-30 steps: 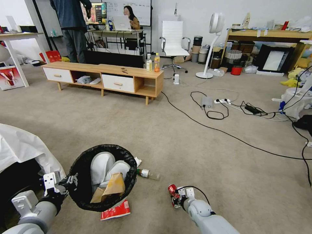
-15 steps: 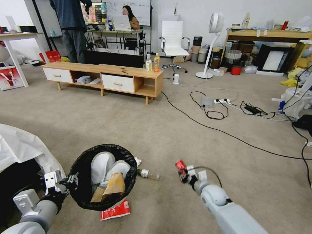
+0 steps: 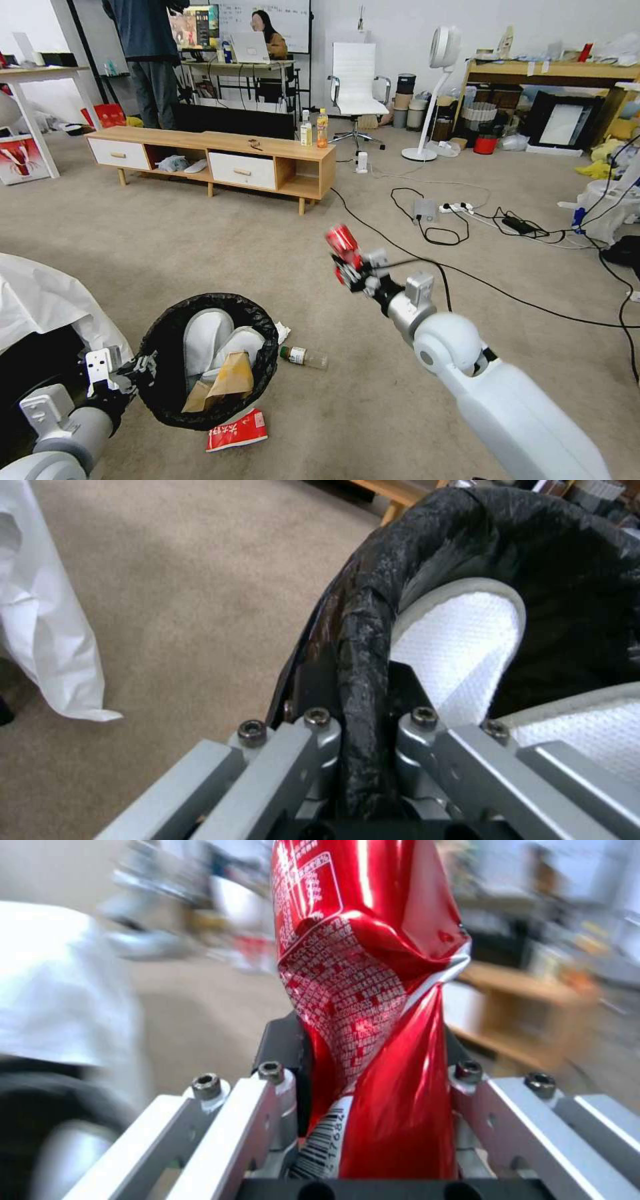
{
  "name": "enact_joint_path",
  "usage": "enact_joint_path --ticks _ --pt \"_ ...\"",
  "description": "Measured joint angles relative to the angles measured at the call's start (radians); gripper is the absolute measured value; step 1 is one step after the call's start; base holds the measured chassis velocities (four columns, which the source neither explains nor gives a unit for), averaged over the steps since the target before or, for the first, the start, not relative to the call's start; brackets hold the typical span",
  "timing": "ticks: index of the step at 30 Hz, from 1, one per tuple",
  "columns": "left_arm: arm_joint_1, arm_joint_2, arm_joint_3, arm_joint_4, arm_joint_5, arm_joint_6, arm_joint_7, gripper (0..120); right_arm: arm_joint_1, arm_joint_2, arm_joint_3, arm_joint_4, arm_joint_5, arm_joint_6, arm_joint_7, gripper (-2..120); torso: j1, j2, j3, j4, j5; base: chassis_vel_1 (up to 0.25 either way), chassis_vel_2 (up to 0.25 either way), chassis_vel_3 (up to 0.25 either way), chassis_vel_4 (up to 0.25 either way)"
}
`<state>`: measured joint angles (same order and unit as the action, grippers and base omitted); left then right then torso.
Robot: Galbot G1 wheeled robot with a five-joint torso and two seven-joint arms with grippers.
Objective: Pick up the trash bin and place the garbage on the floor into it.
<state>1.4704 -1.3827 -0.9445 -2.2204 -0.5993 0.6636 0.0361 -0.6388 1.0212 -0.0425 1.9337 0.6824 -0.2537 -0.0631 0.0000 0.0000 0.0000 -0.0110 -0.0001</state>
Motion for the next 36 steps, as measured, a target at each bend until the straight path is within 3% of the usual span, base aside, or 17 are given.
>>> enact_joint_path --ticks 1,4,10,21,36 --pt "0.0 0.0 0.0 0.0 0.0 0.0 0.0 4 0.0 0.0 0.0 0.0 0.0 0.0 0.0 25 0.0 0.0 0.0 0.0 0.0 0.0 0.0 0.0 0.0" --pt "-0.002 -0.002 0.011 0.008 0.0 0.004 -0.002 4 0.049 -0.023 -0.064 0.03 0.049 0.101 -0.167 25 0.0 0.0 0.0 -0.0001 0.0001 0.0 0.0 0.0 0.0" --pt "-0.005 0.004 0.025 0.015 0.0 0.009 -0.002 4 0.125 -0.021 -0.192 0.032 0.128 0.15 -0.263 25 0.0 0.0 0.0 0.0001 0.0001 0.0 0.0 0.0 0.0" --pt "-0.009 0.012 0.024 0.018 -0.011 0.015 -0.004 4 0.248 0.052 -0.375 0.007 0.208 0.119 -0.249 25 0.0 0.0 0.0 0.0002 -0.0001 0.0 0.0 0.0 0.0" --pt "-0.015 0.002 0.031 0.014 -0.005 0.015 -0.004 4 0.181 0.035 -0.429 -0.036 0.222 0.058 -0.146 25 0.0 0.0 0.0 0.0 0.0001 0.0 0.0 0.0 0.0"
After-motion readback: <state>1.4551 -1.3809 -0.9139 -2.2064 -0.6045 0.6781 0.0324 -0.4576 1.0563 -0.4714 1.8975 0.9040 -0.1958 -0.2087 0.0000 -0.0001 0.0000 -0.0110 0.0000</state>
